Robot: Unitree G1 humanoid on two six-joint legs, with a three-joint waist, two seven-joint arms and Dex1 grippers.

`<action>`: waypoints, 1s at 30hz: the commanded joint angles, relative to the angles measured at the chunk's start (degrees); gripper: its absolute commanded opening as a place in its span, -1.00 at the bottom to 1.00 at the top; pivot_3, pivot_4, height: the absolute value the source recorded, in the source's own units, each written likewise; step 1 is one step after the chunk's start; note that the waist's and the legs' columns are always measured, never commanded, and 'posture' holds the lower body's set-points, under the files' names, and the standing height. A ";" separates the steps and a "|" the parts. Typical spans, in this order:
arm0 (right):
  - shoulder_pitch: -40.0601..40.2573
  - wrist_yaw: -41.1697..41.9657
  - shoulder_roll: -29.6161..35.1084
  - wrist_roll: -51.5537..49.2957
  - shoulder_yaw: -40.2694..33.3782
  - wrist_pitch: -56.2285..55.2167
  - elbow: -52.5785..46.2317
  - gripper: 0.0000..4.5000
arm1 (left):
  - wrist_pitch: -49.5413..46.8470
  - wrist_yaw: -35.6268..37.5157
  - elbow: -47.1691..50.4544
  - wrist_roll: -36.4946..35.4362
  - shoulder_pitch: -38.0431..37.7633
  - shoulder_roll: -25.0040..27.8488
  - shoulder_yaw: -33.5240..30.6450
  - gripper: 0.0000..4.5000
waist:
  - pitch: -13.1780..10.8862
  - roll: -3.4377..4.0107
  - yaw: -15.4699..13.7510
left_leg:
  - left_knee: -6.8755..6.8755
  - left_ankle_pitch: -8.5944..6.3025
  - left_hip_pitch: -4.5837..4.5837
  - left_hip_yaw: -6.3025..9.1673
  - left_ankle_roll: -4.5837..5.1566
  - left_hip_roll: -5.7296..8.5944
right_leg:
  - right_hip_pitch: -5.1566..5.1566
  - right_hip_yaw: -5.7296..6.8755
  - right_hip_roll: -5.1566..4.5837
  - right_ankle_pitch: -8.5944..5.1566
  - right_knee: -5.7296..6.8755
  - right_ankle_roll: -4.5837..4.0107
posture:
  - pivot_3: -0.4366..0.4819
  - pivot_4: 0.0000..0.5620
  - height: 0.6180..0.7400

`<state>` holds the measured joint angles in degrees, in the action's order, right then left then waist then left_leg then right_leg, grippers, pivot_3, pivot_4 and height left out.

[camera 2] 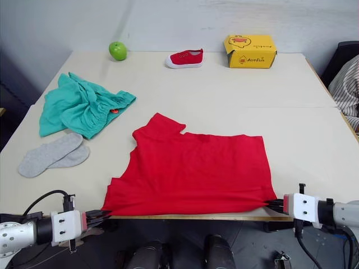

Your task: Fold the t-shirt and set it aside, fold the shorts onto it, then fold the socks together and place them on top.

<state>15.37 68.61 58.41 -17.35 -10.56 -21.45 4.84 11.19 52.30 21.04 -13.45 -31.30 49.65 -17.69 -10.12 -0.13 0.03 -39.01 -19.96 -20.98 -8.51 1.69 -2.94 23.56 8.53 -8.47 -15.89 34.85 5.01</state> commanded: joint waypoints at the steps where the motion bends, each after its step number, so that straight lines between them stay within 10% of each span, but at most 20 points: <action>1: 3.14 4.00 1.58 -5.29 -2.35 6.10 -4.35 -0.53 | -11.96 5.65 5.55 -11.89 -4.03 2.98 -6.28 -0.26 | -0.01 -0.02 -0.02 | -0.04 0.01 -0.11 0.06 0.00 -0.02 | 0.07 0.01 0.01 0.00 0.01 -0.01 | -0.05 -0.47 1.00; 6: 6.03 9.35 4.88 -10.21 -7.03 15.15 -7.75 0.20 | -31.72 12.24 3.97 -26.23 -2.22 10.24 -16.17 0.43 | -0.08 0.04 -0.09 | -0.10 0.07 -0.13 0.08 0.08 0.03 | 0.07 0.41 0.06 -0.01 0.07 -0.01 | -0.05 -0.47 1.00; 11: -3.23 10.43 7.98 -13.88 -8.28 27.00 -3.70 0.98 | -40.65 10.56 -5.93 -29.16 14.95 13.44 -11.62 1.00 | -0.12 0.12 0.01 | -0.10 0.09 -0.15 0.10 0.09 0.05 | 0.11 0.43 0.05 -0.01 0.04 -0.02 | -0.05 -0.47 1.00; 17: -32.70 9.67 3.01 -8.74 1.56 33.94 13.60 0.98 | -46.82 4.82 -24.57 -20.09 48.09 7.05 6.91 1.00 | -0.32 0.23 0.21 | -0.10 0.39 -0.21 -0.04 -0.40 0.15 | 0.24 0.37 0.44 0.02 0.33 0.02 | -0.05 -0.47 1.00; 30: -72.90 0.22 -11.28 12.65 14.56 27.54 61.39 0.98 | -47.15 -2.02 -62.67 -4.43 84.02 -11.33 19.75 1.00 | -0.42 0.05 0.93 | -0.17 0.73 -0.46 -0.67 -0.56 0.26 | 0.39 0.21 0.88 0.07 0.61 0.14 | -0.05 -0.47 1.00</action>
<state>-56.12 70.14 46.43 -6.31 4.27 7.34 63.53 -37.62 50.15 -39.51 -19.60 51.32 37.94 2.33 -10.54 -0.09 0.96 -39.13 -19.22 -21.47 -9.19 1.11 -2.67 24.02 8.74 -7.58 -15.83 35.46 5.14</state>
